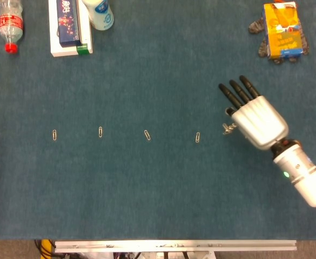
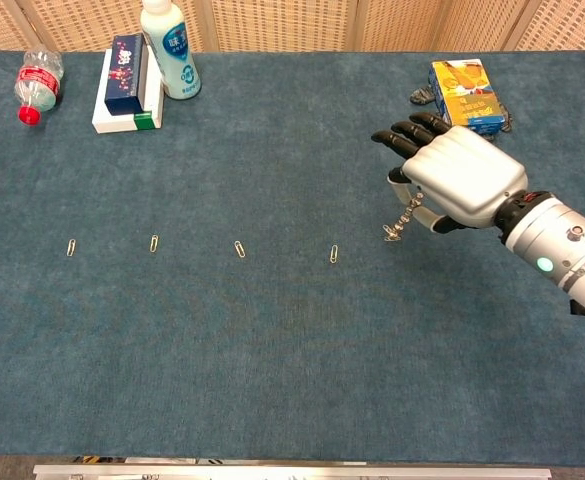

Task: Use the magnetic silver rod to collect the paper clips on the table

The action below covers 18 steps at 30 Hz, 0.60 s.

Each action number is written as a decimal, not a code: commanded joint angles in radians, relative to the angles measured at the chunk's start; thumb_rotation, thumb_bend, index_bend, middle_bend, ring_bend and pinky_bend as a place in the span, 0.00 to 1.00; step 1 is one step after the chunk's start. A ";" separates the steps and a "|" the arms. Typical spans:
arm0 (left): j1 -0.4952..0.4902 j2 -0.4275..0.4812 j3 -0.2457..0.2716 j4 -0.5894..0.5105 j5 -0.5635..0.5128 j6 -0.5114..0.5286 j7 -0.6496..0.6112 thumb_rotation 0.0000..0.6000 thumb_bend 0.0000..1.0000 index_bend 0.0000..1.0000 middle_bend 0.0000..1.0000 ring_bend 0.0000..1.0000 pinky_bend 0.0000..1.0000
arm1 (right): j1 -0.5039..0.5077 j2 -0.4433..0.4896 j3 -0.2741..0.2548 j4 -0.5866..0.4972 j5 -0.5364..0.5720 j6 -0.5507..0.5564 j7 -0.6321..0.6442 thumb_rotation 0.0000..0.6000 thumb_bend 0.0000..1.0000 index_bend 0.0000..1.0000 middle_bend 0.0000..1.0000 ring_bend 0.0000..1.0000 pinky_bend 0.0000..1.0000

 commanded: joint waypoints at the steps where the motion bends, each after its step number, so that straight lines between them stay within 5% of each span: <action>1: 0.003 0.004 -0.005 0.001 -0.005 0.006 -0.003 1.00 0.17 0.56 0.50 0.39 0.41 | 0.012 -0.013 0.005 0.007 0.011 -0.011 -0.009 1.00 0.36 0.62 0.07 0.00 0.00; 18: 0.023 0.037 -0.034 -0.007 -0.047 0.037 -0.029 1.00 0.17 0.56 0.50 0.39 0.41 | 0.066 -0.059 0.017 0.034 0.041 -0.036 -0.010 1.00 0.36 0.62 0.07 0.00 0.00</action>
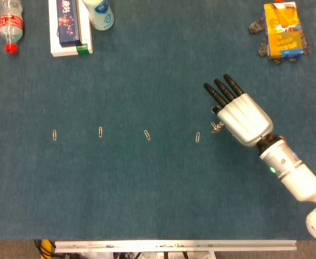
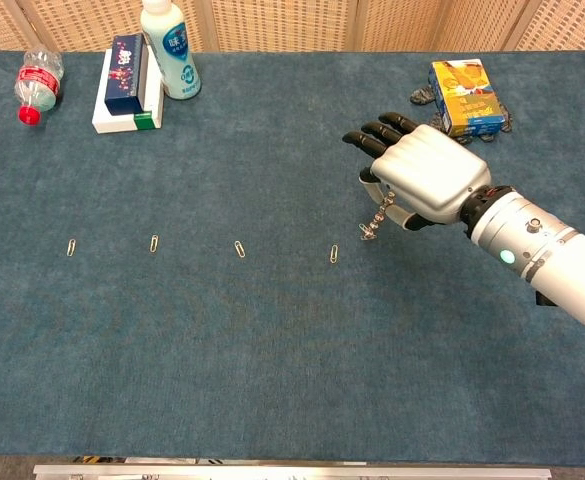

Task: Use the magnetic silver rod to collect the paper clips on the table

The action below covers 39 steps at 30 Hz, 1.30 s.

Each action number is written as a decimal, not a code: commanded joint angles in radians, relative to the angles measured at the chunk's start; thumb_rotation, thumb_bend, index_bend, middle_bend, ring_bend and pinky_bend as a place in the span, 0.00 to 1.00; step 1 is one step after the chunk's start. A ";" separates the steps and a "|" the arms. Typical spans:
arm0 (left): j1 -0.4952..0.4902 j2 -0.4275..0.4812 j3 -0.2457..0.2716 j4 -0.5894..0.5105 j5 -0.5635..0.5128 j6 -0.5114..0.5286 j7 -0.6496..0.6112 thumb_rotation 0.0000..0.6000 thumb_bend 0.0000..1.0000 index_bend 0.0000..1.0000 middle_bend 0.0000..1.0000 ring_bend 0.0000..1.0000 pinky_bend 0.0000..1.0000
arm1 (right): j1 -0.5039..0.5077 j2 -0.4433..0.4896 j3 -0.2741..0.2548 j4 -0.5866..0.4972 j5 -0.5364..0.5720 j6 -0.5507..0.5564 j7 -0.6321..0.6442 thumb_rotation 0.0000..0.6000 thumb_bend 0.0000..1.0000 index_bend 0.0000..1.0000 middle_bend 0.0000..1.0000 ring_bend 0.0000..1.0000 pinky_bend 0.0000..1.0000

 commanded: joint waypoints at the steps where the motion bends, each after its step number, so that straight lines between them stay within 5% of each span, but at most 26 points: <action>1: 0.004 0.004 -0.006 0.000 -0.010 0.004 -0.002 1.00 0.17 0.56 0.50 0.39 0.41 | 0.007 -0.008 -0.001 0.006 0.003 -0.006 0.002 1.00 0.36 0.62 0.07 0.00 0.00; 39: 0.029 0.029 -0.045 0.008 -0.050 0.035 -0.048 1.00 0.17 0.56 0.50 0.39 0.41 | 0.084 -0.078 -0.019 0.019 0.026 -0.022 -0.014 1.00 0.36 0.62 0.07 0.00 0.00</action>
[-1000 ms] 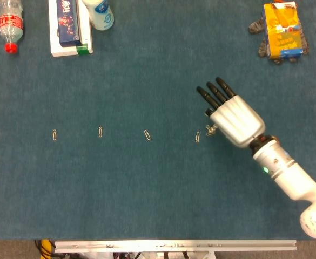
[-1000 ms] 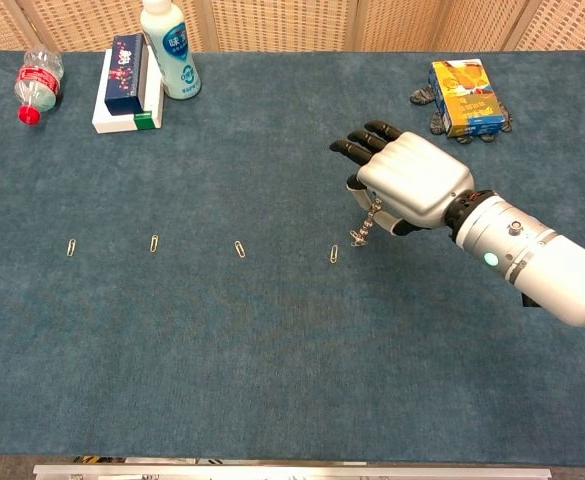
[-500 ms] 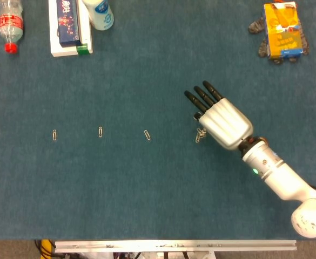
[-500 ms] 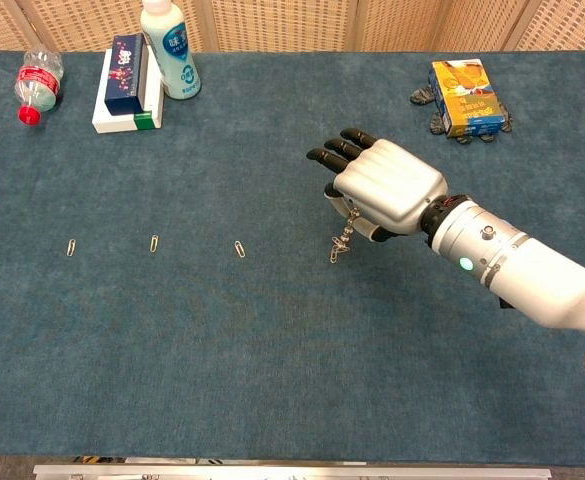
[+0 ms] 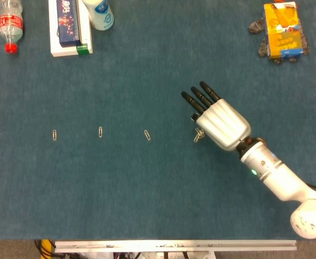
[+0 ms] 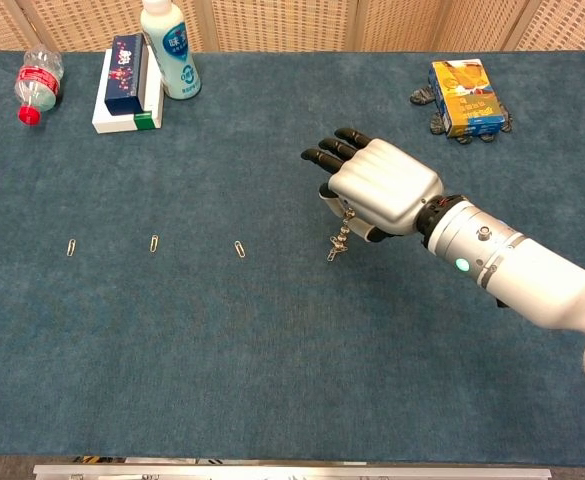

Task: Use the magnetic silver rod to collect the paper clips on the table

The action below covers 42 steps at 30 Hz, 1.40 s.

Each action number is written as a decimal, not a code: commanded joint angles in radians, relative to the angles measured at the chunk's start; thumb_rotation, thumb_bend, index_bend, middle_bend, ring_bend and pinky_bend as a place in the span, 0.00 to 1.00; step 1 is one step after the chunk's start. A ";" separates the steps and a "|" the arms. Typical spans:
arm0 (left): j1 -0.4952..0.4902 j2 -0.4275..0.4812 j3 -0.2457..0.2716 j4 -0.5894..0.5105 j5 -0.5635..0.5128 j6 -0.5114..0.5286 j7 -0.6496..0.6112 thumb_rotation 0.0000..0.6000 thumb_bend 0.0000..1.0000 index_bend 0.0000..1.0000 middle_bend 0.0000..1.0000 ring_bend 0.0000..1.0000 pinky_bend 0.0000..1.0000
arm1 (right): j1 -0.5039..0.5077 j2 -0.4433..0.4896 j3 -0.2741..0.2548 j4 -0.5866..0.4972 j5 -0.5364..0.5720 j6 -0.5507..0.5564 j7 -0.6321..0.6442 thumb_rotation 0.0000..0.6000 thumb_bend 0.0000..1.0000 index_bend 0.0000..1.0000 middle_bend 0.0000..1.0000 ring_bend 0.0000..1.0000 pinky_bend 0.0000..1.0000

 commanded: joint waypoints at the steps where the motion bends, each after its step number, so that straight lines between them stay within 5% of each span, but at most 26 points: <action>1: 0.004 0.004 -0.008 0.003 -0.014 0.004 -0.006 1.00 0.17 0.56 0.50 0.39 0.41 | 0.004 0.001 -0.002 -0.009 -0.001 -0.004 0.004 1.00 0.36 0.62 0.07 0.00 0.00; 42: 0.035 0.025 -0.007 0.034 -0.048 -0.013 -0.056 1.00 0.17 0.57 0.50 0.40 0.41 | 0.013 0.094 -0.044 -0.143 -0.082 0.031 -0.037 1.00 0.37 0.62 0.07 0.00 0.00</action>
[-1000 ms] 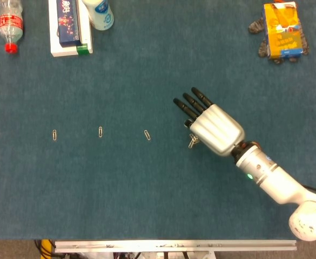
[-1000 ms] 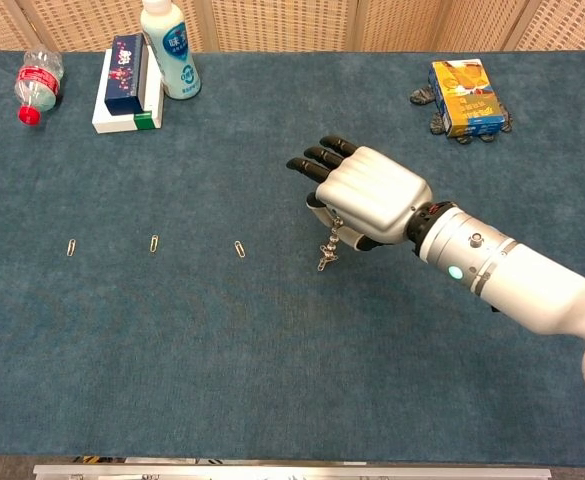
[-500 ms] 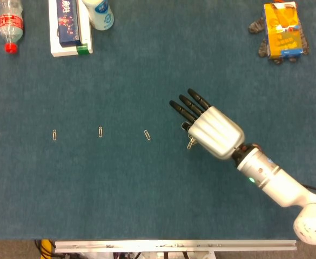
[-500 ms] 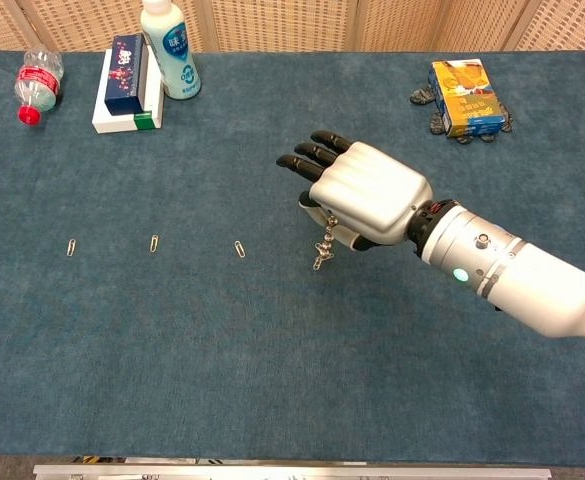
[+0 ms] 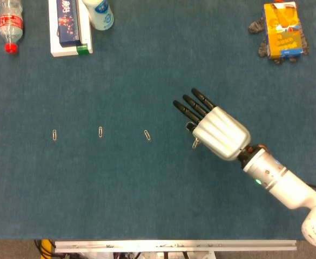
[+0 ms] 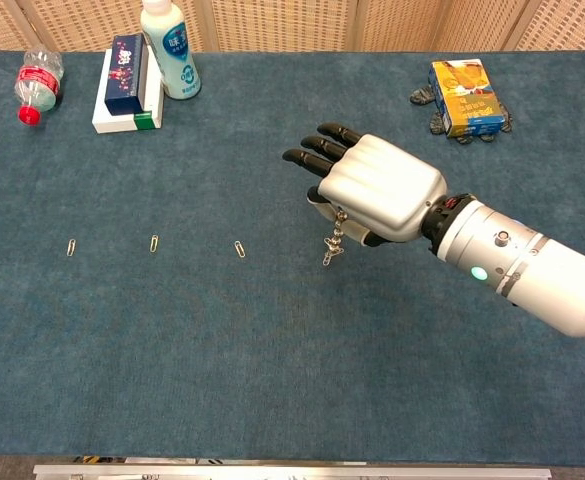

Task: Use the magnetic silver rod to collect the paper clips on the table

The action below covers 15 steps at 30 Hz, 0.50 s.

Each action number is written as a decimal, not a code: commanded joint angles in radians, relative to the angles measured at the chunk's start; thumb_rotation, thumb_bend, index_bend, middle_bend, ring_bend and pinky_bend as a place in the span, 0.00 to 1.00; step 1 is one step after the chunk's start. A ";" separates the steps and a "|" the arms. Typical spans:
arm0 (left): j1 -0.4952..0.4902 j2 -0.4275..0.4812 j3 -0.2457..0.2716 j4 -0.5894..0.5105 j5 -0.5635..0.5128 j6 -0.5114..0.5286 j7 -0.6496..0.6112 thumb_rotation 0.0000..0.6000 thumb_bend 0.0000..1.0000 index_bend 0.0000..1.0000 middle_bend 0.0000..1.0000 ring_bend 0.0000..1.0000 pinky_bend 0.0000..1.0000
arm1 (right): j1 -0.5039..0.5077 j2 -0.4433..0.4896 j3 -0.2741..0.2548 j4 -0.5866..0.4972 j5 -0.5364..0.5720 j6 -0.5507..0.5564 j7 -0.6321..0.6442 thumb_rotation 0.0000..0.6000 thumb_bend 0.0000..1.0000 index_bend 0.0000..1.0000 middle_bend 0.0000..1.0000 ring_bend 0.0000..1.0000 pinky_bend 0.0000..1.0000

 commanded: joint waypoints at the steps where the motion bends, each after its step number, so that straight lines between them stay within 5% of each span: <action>1: 0.006 0.004 0.006 0.010 0.015 0.007 -0.014 1.00 0.17 0.57 0.50 0.40 0.41 | -0.004 0.005 -0.004 -0.008 -0.003 0.005 -0.004 1.00 0.37 0.62 0.07 0.00 0.00; 15: -0.001 0.032 0.049 0.058 0.095 -0.016 -0.005 1.00 0.17 0.57 0.50 0.40 0.42 | -0.032 0.068 -0.027 -0.096 -0.044 0.039 -0.025 1.00 0.38 0.62 0.07 0.00 0.00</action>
